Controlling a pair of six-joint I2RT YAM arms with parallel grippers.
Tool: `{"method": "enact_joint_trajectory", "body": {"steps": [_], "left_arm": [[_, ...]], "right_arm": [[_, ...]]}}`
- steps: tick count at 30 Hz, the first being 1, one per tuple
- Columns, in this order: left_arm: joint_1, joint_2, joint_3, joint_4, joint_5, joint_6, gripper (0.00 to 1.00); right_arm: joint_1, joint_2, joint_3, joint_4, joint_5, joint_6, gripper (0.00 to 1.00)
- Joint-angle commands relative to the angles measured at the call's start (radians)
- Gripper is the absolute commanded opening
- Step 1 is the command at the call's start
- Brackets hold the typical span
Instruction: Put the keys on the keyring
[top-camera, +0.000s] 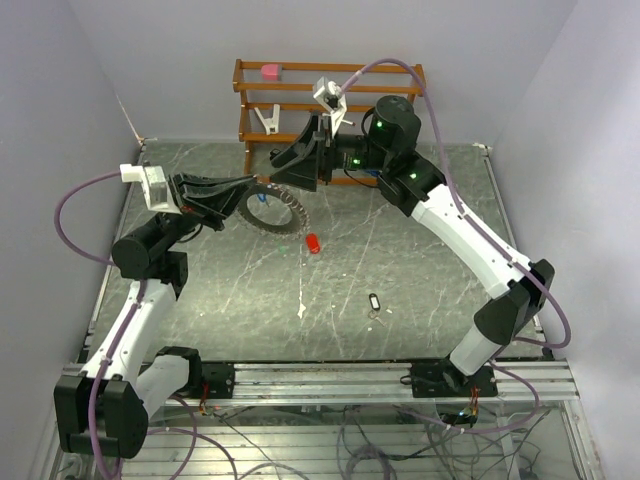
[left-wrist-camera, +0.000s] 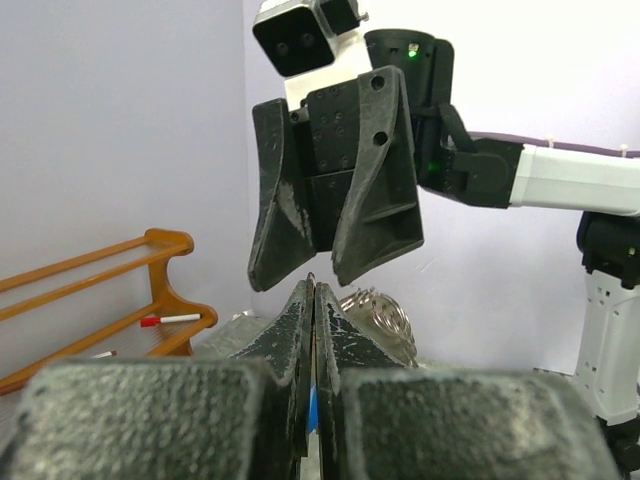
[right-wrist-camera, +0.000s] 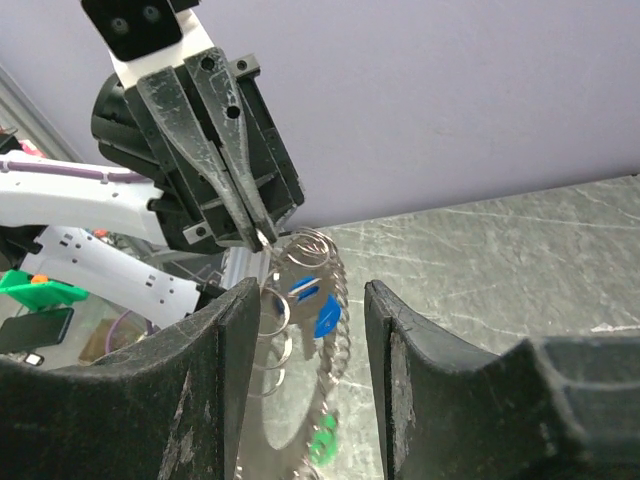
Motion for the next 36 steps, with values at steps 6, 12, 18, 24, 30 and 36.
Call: {"method": "enact_joint_trajectory", "body": {"steps": [6, 12, 18, 24, 30, 36], "left_arm": [[0.008, -0.018, 0.008, 0.075, -0.034, -0.074, 0.07], [0.008, -0.017, 0.015, 0.063, -0.032, -0.084, 0.07], [0.008, -0.009, 0.019, 0.046, -0.038, -0.094, 0.07], [0.007, -0.005, 0.024, 0.029, -0.042, -0.107, 0.07], [0.005, -0.001, 0.023, 0.022, -0.038, -0.114, 0.07], [0.005, 0.001, 0.026, 0.014, -0.035, -0.109, 0.07]], "right_arm": [[-0.003, 0.02, -0.027, 0.15, -0.077, 0.008, 0.44], [-0.002, 0.029, -0.038, 0.209, -0.114, 0.035, 0.4], [0.005, 0.036, -0.061, 0.271, -0.133, 0.071, 0.4], [0.025, 0.061, -0.048, 0.26, -0.128, 0.051, 0.36], [0.029, 0.087, -0.026, 0.27, -0.135, 0.061, 0.22], [0.028, 0.086, -0.026, 0.264, -0.132, 0.057, 0.18]]}}
